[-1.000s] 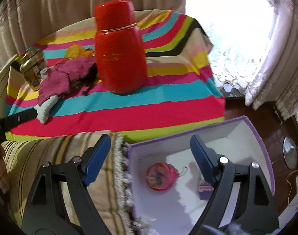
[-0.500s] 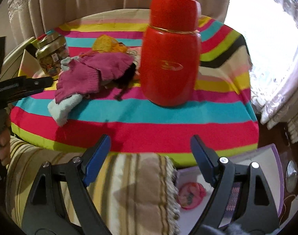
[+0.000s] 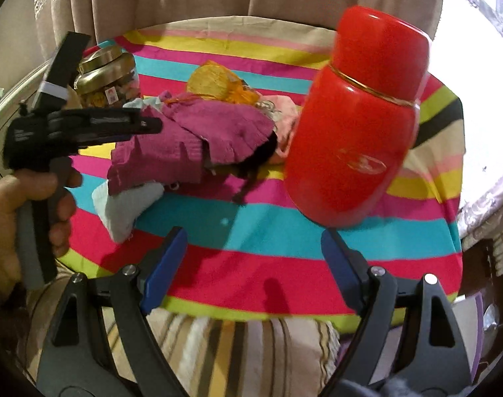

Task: Organize soft objects
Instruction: 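Grasp a pink knit glove with the left tool while the right tool grasps the other glove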

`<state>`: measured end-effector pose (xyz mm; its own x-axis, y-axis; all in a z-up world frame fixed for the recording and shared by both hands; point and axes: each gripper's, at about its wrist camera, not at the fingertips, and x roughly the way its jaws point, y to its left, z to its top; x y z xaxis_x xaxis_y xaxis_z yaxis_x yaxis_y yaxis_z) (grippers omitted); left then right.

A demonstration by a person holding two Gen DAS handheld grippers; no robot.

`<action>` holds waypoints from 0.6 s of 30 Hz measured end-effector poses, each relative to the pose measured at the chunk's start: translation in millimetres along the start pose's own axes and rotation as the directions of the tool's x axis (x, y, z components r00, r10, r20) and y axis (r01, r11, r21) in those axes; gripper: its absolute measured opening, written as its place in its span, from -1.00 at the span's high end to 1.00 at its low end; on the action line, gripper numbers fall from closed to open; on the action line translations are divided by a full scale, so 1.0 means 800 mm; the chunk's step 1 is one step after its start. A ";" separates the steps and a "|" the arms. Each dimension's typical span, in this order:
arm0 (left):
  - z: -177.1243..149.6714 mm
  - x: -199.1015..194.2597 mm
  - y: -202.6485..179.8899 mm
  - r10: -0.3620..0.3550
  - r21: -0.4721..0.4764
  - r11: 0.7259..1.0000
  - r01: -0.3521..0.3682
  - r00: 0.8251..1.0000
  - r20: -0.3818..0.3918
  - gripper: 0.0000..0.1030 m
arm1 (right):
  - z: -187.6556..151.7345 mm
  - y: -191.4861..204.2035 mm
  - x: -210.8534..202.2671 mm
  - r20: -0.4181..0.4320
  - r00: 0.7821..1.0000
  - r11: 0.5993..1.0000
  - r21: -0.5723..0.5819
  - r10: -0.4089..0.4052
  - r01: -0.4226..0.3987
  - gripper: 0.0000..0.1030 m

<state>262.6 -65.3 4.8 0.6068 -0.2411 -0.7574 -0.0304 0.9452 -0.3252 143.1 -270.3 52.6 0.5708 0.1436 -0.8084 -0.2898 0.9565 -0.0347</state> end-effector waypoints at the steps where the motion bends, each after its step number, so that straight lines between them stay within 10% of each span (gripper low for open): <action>1: 0.001 0.008 0.000 0.009 0.008 1.000 -0.009 1.000 -0.007 0.02 | 0.006 0.003 0.004 0.005 1.000 1.000 -0.007 0.002 -0.002 -0.65; 5: -0.004 0.019 0.009 -0.007 0.006 1.000 0.007 0.999 -0.035 0.76 | 0.023 0.016 0.015 0.019 1.000 1.000 -0.027 0.008 -0.008 -0.66; 18: -0.020 -0.047 0.048 -0.095 -0.084 0.991 0.101 0.993 0.067 0.85 | 0.081 0.052 0.078 0.035 0.999 0.998 -0.067 0.019 -0.017 -0.65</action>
<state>225.9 -23.4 11.5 0.6591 -0.3144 -0.6832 -0.0361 0.8941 -0.4463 216.6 -205.3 38.5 0.5916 0.1704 -0.7880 -0.3497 0.9349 -0.0604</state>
